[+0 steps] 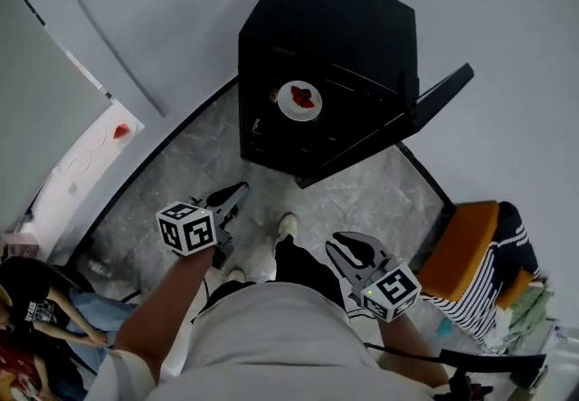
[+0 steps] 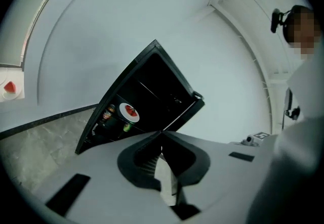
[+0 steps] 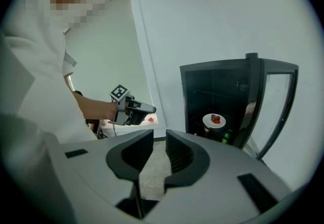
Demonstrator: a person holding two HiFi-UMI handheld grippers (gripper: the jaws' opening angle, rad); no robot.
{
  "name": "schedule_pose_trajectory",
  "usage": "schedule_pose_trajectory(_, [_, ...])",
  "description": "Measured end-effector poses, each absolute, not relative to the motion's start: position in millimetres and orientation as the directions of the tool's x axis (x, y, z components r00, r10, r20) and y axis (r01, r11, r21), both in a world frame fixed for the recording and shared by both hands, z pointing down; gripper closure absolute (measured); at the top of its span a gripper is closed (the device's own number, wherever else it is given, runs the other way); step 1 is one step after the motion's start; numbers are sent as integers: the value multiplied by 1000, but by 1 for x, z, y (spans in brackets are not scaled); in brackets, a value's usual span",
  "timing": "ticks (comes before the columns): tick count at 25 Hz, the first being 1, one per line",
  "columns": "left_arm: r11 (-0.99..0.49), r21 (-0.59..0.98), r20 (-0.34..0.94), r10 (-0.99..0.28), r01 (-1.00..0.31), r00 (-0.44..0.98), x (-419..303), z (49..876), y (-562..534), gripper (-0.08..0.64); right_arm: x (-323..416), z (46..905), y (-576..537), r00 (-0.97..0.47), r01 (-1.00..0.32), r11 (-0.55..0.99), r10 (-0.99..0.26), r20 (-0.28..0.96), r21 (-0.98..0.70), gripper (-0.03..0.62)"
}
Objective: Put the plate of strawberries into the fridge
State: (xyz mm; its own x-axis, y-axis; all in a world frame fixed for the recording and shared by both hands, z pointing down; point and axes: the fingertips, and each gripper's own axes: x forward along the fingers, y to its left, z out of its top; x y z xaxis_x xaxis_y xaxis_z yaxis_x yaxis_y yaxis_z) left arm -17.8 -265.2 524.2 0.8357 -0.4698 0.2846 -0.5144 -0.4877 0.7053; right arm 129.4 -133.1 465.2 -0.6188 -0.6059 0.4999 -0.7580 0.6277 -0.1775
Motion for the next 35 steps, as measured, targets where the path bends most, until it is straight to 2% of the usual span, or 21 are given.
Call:
schedule_pose_trajectory(11, [-670, 660, 240, -242, -341, 940, -73, 472, -105, 547, 30, 462, -35, -617, -746, 653, -601, 509, -133, 526])
schedule_pose_trajectory(17, [-712, 649, 223, -157, -267, 962, -91, 455, -44, 548, -11, 456, -1, -636, -727, 678, -602, 482, -112, 531])
schedule_pose_trajectory(29, [-762, 602, 241, -112, -239, 964, -100, 441, 9, 546, -40, 435, 41, -650, -705, 704, -591, 479, -88, 535])
schedule_pose_trajectory(35, [-742, 639, 194, -96, -201, 976, -99, 437, 16, 546, -43, 432, 50, -649, -697, 714, -587, 484, -68, 540])
